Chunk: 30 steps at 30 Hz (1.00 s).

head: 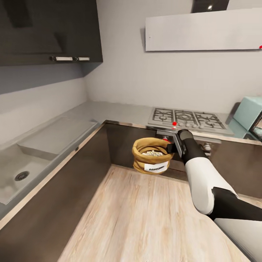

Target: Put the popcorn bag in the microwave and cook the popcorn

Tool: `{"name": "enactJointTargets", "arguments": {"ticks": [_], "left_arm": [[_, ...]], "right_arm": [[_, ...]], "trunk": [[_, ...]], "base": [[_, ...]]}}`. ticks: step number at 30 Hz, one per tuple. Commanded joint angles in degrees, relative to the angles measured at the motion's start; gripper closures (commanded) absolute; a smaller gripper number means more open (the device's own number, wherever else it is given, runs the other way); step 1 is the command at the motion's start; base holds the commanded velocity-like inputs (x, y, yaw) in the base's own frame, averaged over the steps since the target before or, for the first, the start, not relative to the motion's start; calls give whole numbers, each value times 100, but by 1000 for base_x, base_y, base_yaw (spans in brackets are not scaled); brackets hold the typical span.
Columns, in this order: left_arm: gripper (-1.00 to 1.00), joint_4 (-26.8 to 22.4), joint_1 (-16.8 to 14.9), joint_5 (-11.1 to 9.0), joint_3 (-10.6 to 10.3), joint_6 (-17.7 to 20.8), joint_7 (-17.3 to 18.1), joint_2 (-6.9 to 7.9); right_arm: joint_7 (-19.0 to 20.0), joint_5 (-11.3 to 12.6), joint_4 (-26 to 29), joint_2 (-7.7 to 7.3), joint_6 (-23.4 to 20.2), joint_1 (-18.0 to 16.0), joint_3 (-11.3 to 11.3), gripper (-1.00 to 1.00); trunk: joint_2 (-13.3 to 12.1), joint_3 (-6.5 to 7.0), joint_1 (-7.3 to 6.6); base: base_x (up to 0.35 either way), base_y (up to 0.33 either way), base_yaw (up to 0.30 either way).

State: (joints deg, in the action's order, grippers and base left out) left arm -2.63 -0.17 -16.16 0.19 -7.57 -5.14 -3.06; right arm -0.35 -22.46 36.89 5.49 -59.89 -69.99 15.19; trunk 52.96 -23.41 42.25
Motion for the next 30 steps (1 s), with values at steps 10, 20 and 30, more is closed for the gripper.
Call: {"name": "enactJointTargets", "arguments": {"ticks": [10, 20, 30], "left_arm": [[-100, -1, -1, -18, -1, -17, -14, -2], [-100, -1, -1, -18, -1, -17, -14, -2], [-100, -1, -1, -18, -1, -17, -14, -2]], "right_arm": [[9, 4, 3, -20, -11, -6, 37, 100], [20, 12, 2, -14, -11, -6, 32, 100], [9, 4, 3, -15, -11, -6, 32, 100]], "trunk": [[5, -7, 1], [5, 6, 1], [5, 90, 1]], "base": [[0, 0, -281], [0, 0, -112], [0, 0, 0]]}}
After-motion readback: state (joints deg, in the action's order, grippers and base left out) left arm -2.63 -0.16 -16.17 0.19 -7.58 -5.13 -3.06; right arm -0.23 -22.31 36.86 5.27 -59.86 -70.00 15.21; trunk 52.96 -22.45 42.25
